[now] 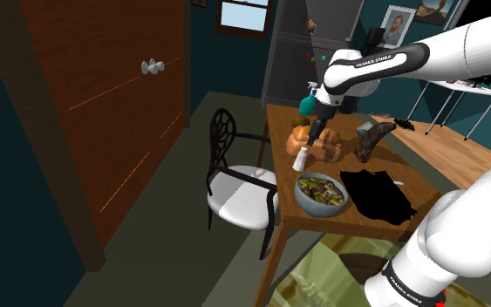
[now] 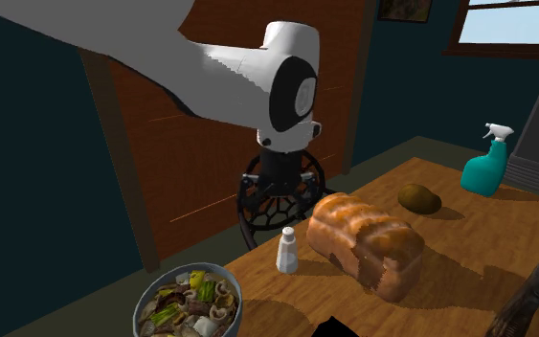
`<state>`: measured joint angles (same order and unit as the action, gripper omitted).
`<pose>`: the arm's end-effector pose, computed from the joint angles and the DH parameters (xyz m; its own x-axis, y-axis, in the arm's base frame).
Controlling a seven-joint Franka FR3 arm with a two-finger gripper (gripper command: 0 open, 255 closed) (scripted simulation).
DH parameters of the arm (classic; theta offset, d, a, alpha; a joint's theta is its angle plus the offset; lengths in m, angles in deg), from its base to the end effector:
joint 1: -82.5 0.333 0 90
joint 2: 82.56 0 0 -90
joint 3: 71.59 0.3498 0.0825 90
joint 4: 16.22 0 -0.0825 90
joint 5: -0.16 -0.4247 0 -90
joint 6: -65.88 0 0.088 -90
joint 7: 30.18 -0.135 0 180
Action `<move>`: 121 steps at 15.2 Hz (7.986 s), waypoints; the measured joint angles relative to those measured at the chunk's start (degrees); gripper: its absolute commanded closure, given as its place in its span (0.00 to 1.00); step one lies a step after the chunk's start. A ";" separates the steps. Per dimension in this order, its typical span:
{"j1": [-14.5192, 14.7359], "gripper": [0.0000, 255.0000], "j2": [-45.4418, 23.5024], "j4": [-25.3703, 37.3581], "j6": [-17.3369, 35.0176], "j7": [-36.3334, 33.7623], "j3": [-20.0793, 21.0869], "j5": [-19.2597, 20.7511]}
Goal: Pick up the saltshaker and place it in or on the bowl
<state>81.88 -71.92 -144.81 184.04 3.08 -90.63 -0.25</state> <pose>0.4887 -0.1770 0.4259 0.9712 0.2362 0.0311 0.2377 -0.9695 -0.0592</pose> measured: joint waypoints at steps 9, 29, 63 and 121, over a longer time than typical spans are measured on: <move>-0.55 0.00 -13.10 5.63 4.74 8.66 -2.23 -5.26; -0.52 1.00 -14.51 4.44 7.29 9.19 -2.11 -6.06; -0.01 1.00 -5.77 20.20 -16.44 4.70 -1.57 -1.83; 1.84 0.00 33.00 -16.75 -17.06 -12.99 11.64 1.17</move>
<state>83.71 -38.92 -161.55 166.98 -9.91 -78.99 0.92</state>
